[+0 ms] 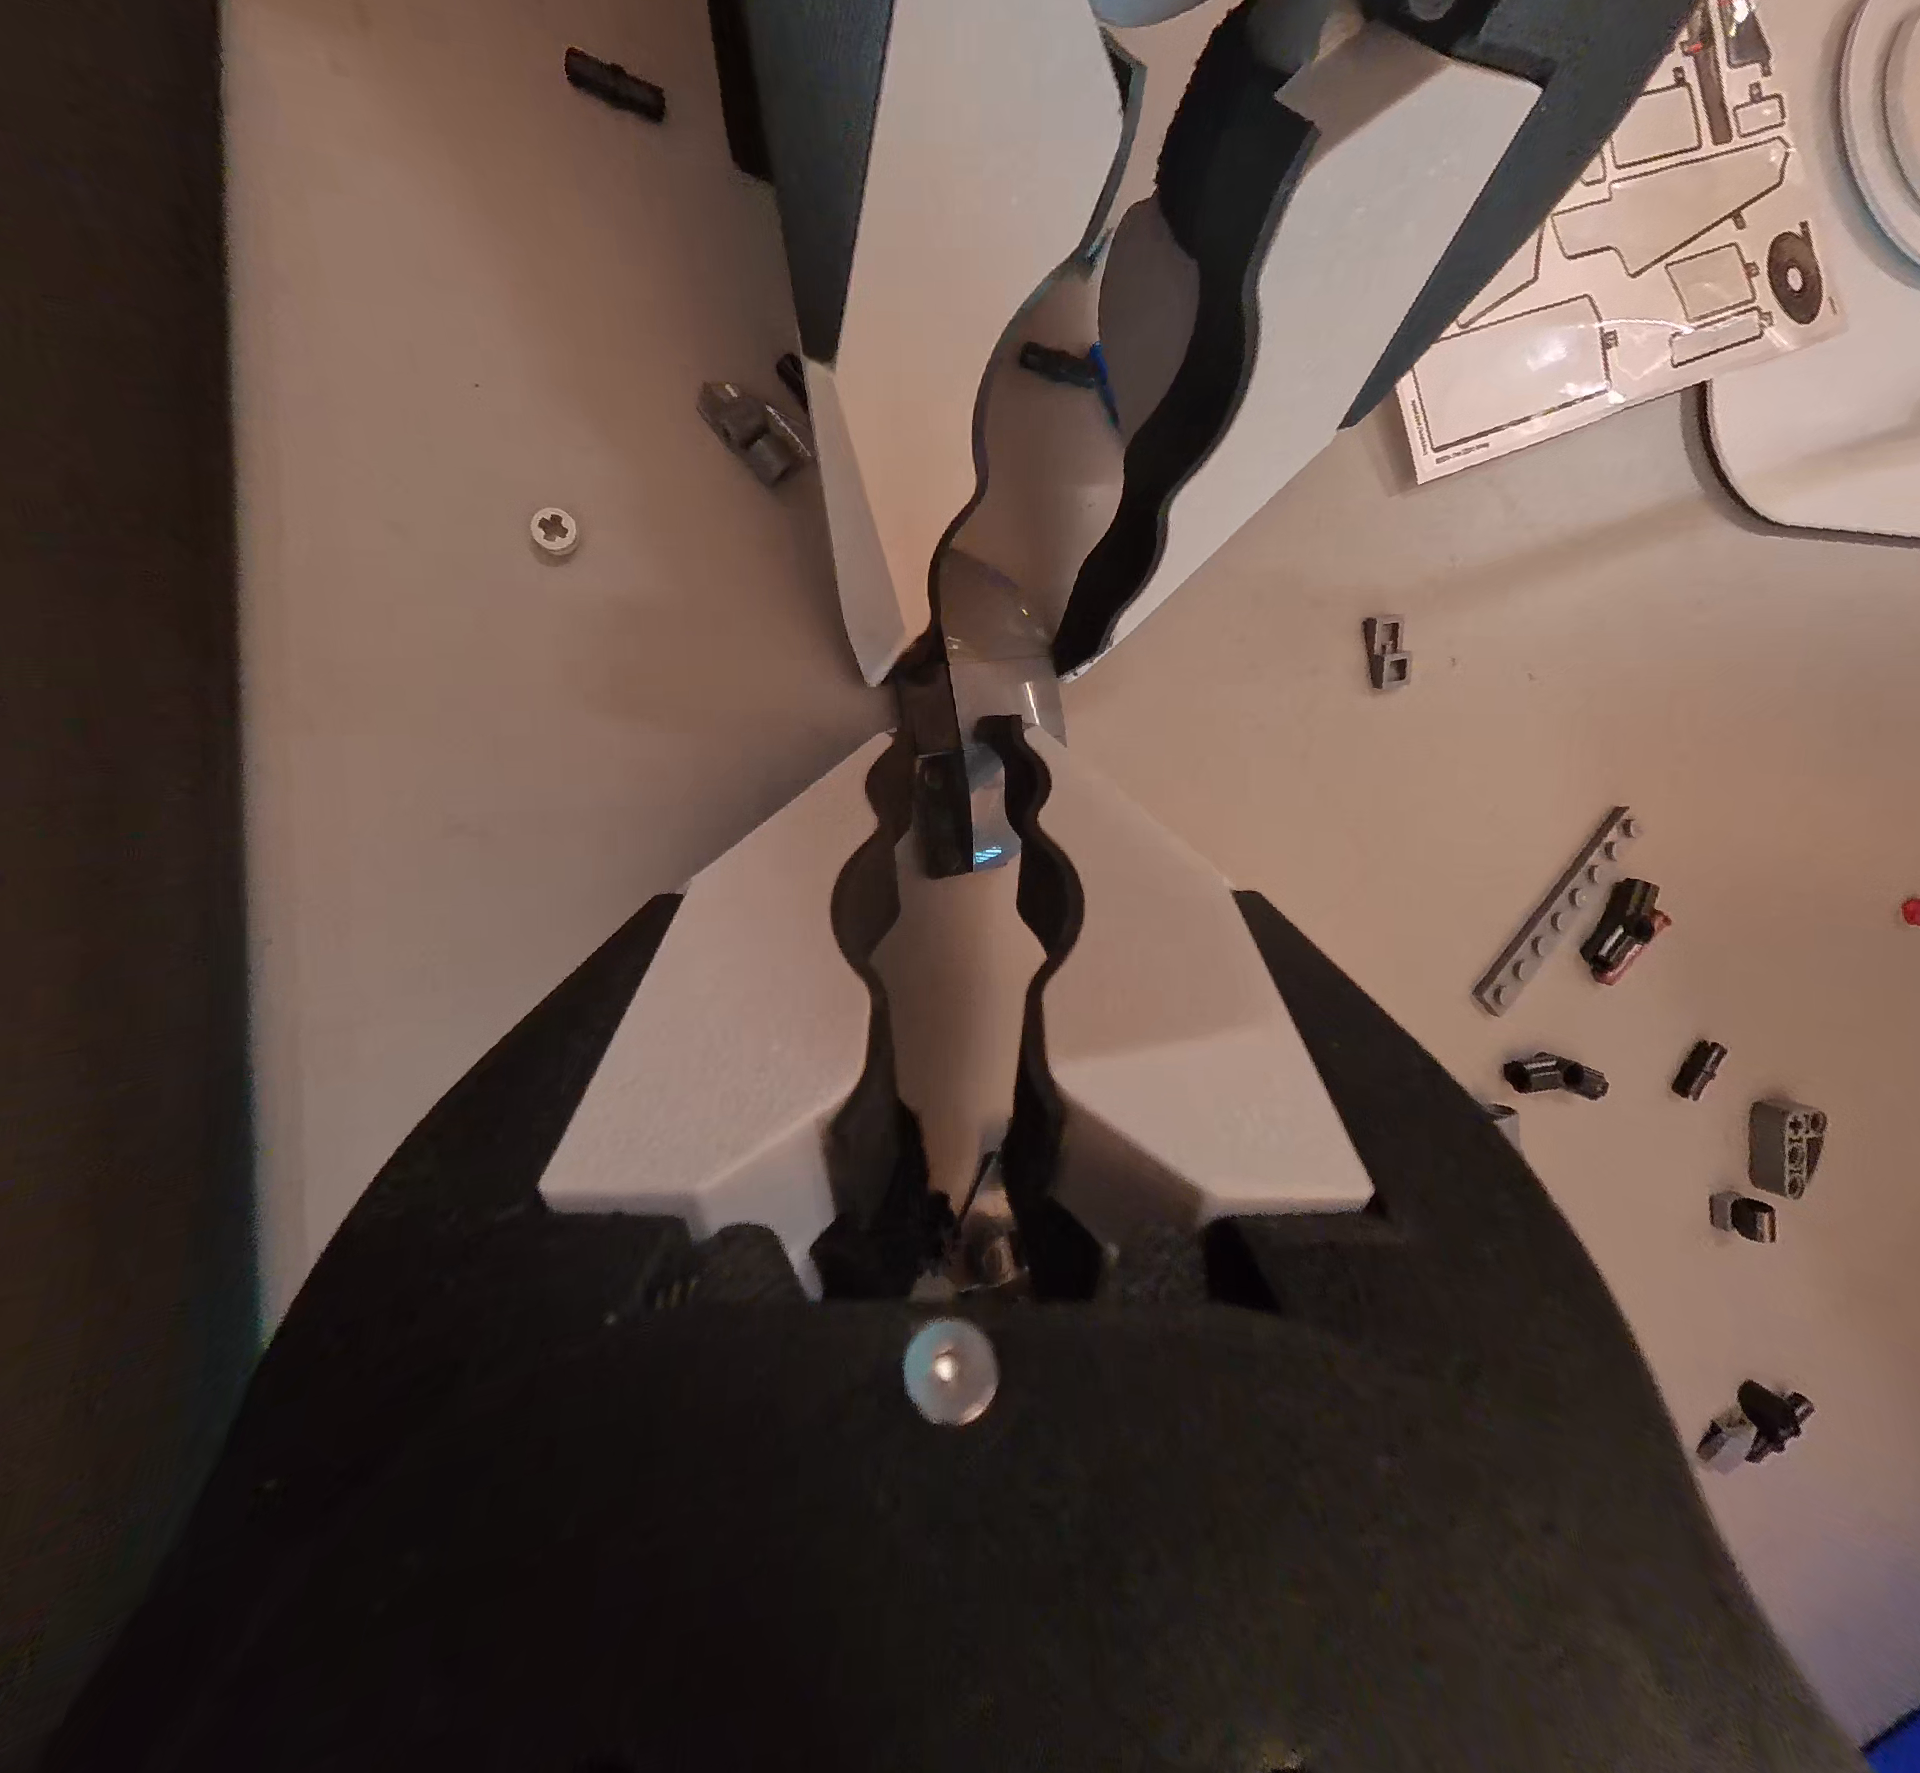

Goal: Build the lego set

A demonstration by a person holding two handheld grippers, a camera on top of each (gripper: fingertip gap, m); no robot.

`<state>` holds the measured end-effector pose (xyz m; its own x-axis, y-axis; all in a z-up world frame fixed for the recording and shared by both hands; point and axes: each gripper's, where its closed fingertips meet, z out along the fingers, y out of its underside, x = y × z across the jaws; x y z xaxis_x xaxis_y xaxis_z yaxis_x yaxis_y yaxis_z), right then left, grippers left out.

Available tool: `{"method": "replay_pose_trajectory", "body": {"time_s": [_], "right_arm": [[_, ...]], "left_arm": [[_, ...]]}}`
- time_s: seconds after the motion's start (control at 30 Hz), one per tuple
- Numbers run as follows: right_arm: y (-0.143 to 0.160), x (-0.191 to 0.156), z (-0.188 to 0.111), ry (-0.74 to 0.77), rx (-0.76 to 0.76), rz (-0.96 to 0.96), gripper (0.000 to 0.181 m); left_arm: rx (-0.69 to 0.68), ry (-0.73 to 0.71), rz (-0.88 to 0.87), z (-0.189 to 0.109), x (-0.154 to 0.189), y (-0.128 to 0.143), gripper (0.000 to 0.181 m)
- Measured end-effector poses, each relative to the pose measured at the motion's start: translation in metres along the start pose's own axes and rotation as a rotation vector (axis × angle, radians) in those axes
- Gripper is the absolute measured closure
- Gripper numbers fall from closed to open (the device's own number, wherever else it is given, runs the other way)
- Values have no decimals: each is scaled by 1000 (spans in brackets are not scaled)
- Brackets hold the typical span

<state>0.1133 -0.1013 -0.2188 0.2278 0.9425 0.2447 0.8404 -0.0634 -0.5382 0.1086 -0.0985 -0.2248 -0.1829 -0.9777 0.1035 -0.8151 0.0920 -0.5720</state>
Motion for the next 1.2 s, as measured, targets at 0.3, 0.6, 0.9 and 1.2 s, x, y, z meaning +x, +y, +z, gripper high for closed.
{"method": "replay_pose_trajectory", "body": {"time_s": [0.3,0.6,0.9,1.2], "right_arm": [[1,-1,-1,-14,21,1,165],[2,1,-2,-15,26,10,166],[2,1,-2,-22,32,18,166],[2,1,-3,-43,47,36,166]], "left_arm": [[65,50,-44,-6,1,-6,151],[46,14,-31,-3,-1,-7,152],[67,39,-51,-3,-1,-7,154],[81,59,-66,-3,-2,-7,156]]}}
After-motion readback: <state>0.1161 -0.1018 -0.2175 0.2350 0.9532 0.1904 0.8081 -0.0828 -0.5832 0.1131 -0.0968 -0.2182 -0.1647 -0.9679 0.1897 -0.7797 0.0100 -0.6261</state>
